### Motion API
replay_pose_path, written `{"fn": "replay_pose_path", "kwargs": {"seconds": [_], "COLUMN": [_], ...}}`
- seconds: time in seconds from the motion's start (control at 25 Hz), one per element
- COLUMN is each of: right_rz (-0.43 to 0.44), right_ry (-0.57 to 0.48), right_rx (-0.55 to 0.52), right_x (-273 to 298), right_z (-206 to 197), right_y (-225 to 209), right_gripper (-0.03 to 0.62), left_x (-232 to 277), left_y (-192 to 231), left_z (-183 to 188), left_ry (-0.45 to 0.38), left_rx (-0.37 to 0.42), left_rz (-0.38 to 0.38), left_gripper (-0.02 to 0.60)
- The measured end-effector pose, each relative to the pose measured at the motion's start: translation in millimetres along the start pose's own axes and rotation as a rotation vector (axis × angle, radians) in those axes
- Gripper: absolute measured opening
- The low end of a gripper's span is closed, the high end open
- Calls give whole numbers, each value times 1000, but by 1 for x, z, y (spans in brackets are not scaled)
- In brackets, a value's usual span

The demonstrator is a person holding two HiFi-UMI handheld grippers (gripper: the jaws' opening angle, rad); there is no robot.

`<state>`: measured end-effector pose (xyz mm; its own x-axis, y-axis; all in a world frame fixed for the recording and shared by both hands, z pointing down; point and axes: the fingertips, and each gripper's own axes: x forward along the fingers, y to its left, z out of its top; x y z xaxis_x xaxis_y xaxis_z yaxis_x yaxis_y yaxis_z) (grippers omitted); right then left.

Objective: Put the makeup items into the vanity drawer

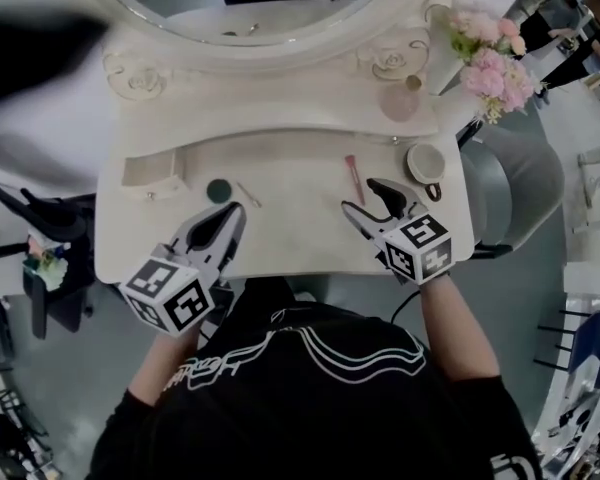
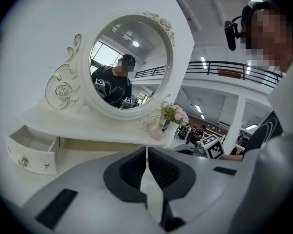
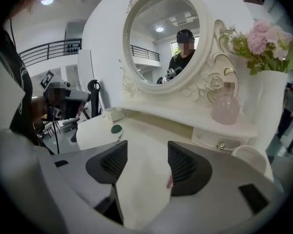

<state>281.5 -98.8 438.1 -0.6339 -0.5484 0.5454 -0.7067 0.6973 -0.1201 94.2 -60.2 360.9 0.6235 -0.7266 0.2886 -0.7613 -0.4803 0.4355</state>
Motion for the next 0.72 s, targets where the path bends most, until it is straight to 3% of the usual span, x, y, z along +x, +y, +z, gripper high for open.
{"fn": "replay_pose_path", "kwargs": {"seconds": [0.72], "right_rz": [-138], "right_ry": [219], "right_rx": [57], "right_x": [72], "right_z": [-59], "right_y": [-66], "right_gripper": [228], "left_x": [39], "left_y": [77], "left_z": [-3], "left_ry": [77], "left_rx": [-8], "left_rz": [76], "left_gripper": [32]}}
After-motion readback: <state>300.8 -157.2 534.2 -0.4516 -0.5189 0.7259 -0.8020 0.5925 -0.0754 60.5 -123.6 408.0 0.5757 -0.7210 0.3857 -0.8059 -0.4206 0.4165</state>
